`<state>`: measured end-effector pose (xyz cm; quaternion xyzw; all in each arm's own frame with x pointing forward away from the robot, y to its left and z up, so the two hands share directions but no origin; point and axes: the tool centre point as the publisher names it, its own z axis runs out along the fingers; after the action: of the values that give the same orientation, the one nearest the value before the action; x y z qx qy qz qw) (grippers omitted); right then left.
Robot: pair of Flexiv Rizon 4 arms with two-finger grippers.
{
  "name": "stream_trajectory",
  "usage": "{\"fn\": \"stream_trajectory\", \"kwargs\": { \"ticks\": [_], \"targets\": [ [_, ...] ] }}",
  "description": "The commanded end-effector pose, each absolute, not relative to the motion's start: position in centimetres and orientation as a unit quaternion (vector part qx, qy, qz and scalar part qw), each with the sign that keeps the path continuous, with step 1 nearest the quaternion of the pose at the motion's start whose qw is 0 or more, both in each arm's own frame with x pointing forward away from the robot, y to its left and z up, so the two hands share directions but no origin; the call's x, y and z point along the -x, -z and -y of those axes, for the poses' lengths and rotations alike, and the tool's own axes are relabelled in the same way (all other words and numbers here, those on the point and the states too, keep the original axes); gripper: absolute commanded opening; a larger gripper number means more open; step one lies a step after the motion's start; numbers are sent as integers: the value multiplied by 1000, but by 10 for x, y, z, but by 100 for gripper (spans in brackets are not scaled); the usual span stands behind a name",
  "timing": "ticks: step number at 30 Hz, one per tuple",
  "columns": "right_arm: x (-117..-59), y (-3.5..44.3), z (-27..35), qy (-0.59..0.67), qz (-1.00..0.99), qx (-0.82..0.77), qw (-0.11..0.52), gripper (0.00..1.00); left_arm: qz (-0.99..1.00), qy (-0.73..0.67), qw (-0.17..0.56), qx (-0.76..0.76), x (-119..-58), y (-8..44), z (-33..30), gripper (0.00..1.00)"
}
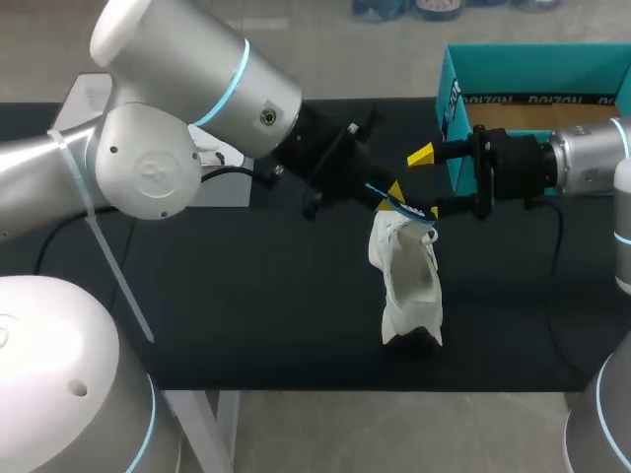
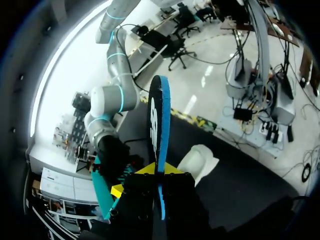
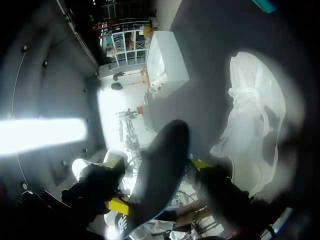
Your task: Take the shoe out of the shoebox, open the shoe tongue, remove and reinsert the insole, then place the shoe into the shoebox
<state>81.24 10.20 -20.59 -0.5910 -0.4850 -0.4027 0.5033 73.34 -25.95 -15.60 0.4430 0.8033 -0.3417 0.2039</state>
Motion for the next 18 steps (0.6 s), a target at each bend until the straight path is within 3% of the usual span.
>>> {"fn": "stream_trajectory", "kwargs": {
  "ticks": [1,18],
  "targets": [
    [-812,206,-103,403,485,592,502,0,-803,342,200,-444,-738,161,266,0],
    [-812,206,-103,403,485,592,502,0,-808,349,164,-445,-744,162,283,0]
  ]
}}
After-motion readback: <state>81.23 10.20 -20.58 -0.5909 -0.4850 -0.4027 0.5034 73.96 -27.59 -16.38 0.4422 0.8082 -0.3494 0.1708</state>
